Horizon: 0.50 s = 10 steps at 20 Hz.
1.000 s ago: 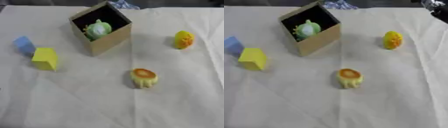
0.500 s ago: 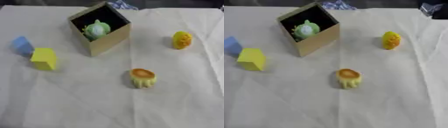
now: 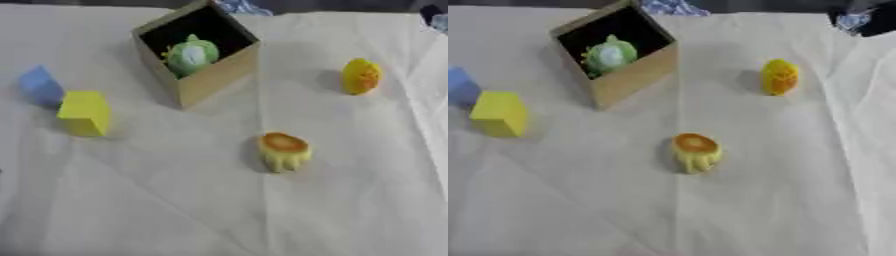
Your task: Pick up objects on the table and place them in the box.
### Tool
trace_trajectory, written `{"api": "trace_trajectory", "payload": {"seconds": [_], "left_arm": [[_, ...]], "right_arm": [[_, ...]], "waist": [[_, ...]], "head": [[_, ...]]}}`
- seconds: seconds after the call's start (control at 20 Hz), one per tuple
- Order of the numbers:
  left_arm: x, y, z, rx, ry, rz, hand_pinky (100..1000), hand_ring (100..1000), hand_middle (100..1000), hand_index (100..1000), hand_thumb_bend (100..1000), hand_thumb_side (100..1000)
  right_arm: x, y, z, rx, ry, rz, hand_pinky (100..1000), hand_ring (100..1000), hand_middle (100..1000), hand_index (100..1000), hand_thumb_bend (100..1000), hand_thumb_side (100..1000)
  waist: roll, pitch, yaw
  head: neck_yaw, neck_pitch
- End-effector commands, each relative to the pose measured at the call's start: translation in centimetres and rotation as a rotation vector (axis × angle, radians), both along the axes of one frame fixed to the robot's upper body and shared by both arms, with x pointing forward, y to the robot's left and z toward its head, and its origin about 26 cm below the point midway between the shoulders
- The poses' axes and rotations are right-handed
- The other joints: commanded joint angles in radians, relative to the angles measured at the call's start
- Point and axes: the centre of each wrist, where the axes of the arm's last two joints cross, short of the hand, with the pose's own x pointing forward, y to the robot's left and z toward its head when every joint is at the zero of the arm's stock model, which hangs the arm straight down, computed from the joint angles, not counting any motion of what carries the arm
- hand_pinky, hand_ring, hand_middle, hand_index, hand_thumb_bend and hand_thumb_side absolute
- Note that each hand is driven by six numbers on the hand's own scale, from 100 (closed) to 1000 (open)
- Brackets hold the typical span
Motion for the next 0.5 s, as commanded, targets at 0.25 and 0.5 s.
{"api": "trace_trajectory", "payload": {"seconds": [0.25,0.5], "left_arm": [[-0.3,0.3,1.0,0.046,-0.020,0.000,864,713,723,826,323,692],[-0.3,0.2,1.0,0.049,-0.020,-0.004,865,714,724,826,324,696]], "right_arm": [[1.5,-1.7,-0.1,-0.097,0.034,0.001,901,899,823,876,100,573],[2.4,-1.5,-1.4,-0.122,0.081,0.001,903,901,825,881,100,614]], "waist": [[0.001,-0.024,-0.007],[0.000,-0.021,-0.002]], "head": [[0.016,-0.005],[0.009,-0.016]]}}
